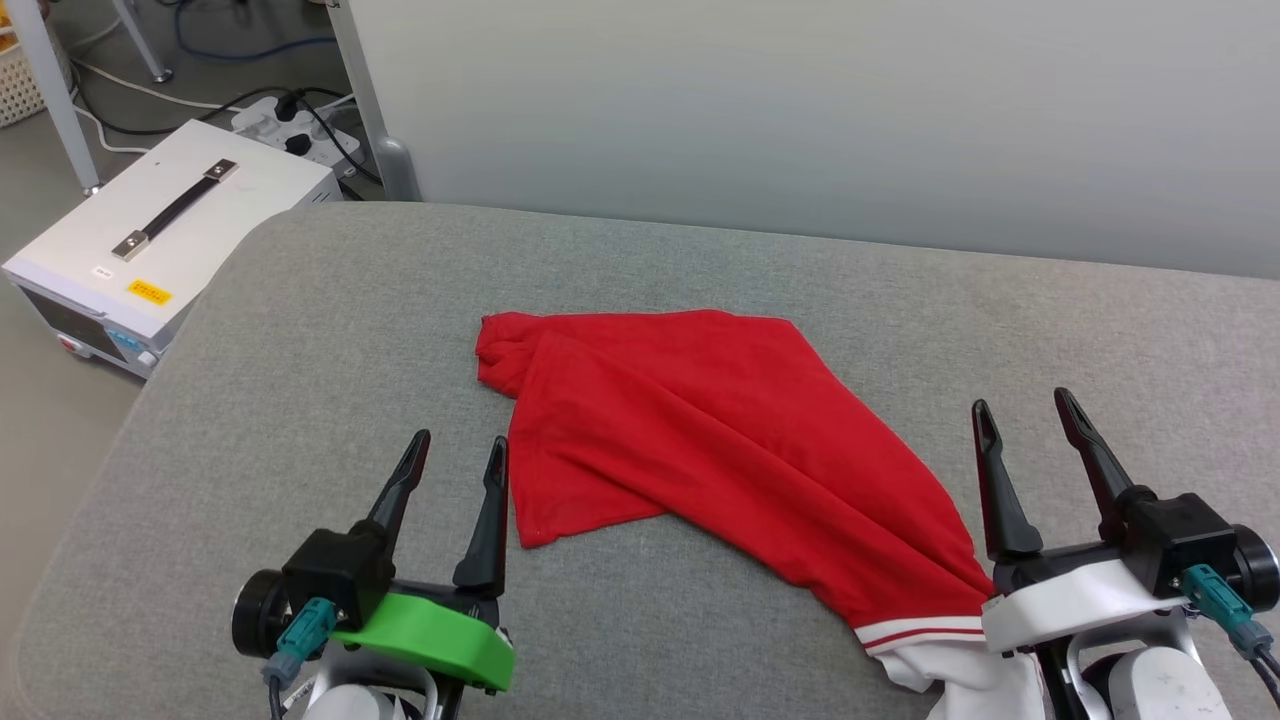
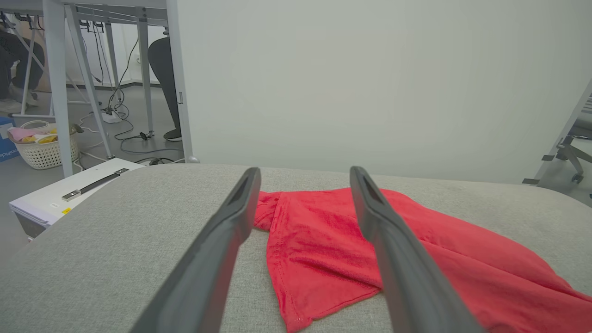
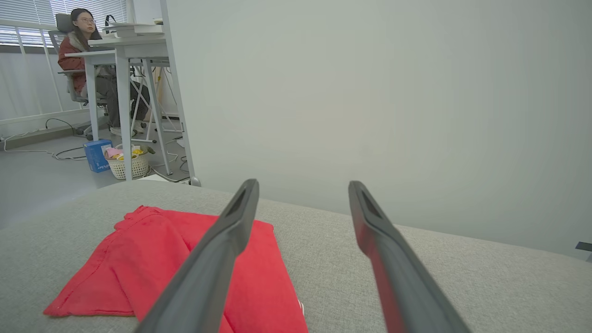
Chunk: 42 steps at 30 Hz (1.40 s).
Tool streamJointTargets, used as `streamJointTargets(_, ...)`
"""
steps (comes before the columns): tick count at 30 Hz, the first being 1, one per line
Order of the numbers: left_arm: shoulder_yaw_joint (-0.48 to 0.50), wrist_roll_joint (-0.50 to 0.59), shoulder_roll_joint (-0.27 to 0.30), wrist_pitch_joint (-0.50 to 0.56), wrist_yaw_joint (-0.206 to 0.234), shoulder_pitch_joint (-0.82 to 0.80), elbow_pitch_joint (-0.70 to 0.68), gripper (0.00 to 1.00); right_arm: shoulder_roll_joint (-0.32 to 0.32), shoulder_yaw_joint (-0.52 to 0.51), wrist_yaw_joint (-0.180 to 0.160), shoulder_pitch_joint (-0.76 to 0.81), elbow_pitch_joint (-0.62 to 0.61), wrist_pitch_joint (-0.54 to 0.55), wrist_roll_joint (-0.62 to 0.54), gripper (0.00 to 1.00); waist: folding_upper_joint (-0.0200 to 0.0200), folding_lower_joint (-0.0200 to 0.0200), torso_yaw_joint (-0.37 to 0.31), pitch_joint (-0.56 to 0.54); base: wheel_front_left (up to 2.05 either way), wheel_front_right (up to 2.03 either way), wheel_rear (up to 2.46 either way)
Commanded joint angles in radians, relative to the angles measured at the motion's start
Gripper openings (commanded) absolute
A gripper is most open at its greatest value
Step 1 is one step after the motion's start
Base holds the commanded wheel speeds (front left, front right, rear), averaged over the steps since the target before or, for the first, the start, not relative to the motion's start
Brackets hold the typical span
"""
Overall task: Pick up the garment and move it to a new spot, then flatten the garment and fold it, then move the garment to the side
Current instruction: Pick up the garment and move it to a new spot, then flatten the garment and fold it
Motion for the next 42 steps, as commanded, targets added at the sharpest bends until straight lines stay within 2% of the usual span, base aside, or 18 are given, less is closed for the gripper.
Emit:
streamJointTargets(1, 0.011, 0.017, -0.012, -0.006, -0.011, 0.019, 0.003, 1.00, -0.003, 0.001, 0.000, 0.009, 0.001, -0.005, 0.002, 1.00, 0.0120, 0.0000, 0.002, 0.001, 0.00, 0.00, 0.00)
streamJointTargets(6, 0.034, 0.022, -0.049, -0.006, -0.044, 0.026, 0.026, 1.00, -0.003, 0.003, 0.000, 0.009, 0.029, 0.009, 0.007, 1.00, 0.0120, 0.0000, 0.017, 0.013, 0.00, 0.00, 0.00)
streamJointTargets(10, 0.040, 0.041, -0.064, -0.006, -0.061, 0.023, 0.047, 1.00, -0.003, 0.050, 0.000, -0.041, 0.063, 0.143, -0.001, 1.00, 0.0120, 0.0000, 0.032, 0.028, 0.00, 0.00, 0.00)
streamJointTargets(14, 0.043, 0.057, -0.074, -0.006, -0.075, 0.014, 0.060, 1.00, -0.044, 0.117, 0.000, -0.131, 0.100, 0.377, 0.020, 1.00, 0.0120, 0.0000, 0.055, 0.054, 0.00, 0.00, 0.00)
streamJointTargets(20, 0.039, 0.071, -0.097, -0.006, -0.092, -0.021, 0.070, 1.00, -0.144, 0.211, 0.000, -0.301, 0.175, 0.828, 0.109, 1.00, 0.0120, 0.0000, 0.123, 0.120, 0.00, 0.00, 0.00)
streamJointTargets(22, 0.037, 0.070, -0.105, -0.006, -0.095, -0.030, 0.077, 1.00, -0.178, 0.228, 0.000, -0.357, 0.189, 0.944, 0.131, 1.00, 0.0120, 0.0000, 0.148, 0.145, 0.00, 0.00, 0.00)
streamJointTargets(26, 0.043, 0.065, -0.120, -0.006, -0.100, -0.052, 0.078, 1.00, -0.206, 0.217, 0.000, -0.454, 0.222, 1.088, 0.150, 1.00, 0.0120, 0.0000, 0.201, 0.197, 0.00, 0.00, 0.00)
streamJointTargets(32, 0.041, 0.061, -0.134, -0.006, -0.106, -0.088, 0.073, 1.00, -0.236, 0.214, 0.000, -0.562, 0.312, 1.212, 0.149, 1.00, 0.0120, 0.0000, 0.271, 0.268, 0.00, 0.00, 0.00)
streamJointTargets(42, 0.035, 0.047, -0.142, -0.006, -0.110, -0.118, 0.068, 1.00, -0.262, 0.268, 0.000, -0.638, 0.466, 1.208, 0.134, 1.00, 0.0120, 0.0000, 0.321, 0.317, 0.00, 0.00, 0.00)
